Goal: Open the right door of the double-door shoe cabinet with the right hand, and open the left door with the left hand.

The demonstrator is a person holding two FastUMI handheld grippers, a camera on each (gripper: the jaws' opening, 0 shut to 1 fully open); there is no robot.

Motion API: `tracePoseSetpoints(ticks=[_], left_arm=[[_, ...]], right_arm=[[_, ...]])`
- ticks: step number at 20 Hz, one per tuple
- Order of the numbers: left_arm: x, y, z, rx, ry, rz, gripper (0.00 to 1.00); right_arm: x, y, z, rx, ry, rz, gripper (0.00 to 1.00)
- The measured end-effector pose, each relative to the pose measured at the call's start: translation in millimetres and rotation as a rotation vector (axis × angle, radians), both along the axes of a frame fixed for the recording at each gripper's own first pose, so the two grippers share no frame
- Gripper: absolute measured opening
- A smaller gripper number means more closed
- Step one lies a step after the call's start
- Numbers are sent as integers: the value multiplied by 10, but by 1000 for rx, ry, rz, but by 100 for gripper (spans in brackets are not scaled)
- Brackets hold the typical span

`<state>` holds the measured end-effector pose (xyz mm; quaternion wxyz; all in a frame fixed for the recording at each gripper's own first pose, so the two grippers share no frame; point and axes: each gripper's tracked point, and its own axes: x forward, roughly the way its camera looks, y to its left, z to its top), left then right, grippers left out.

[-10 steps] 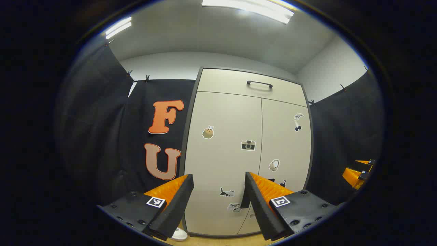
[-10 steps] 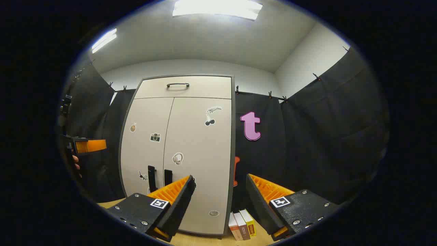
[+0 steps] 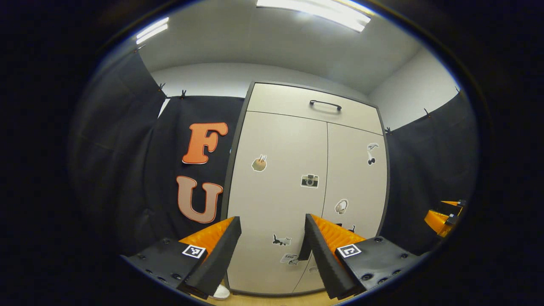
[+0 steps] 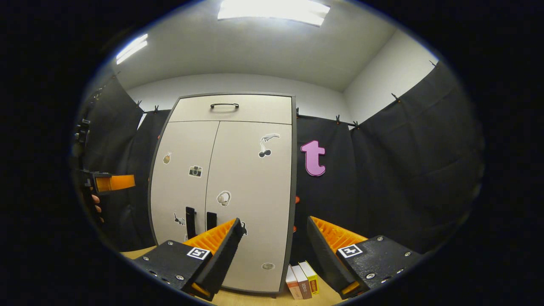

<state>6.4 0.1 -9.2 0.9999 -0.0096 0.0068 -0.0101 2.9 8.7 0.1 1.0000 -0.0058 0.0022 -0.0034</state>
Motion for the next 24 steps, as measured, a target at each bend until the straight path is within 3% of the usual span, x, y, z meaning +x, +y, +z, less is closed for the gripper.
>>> tracePoseSetpoints(ticks=[13,24], left_arm=[[-12,-30,5,9,-21,-27,96],[-29,319,-66,46,-19,16,96]], right_arm=[[31,134,-88,-4,28,34,93],[348,543,-381,-14,84,85,93]])
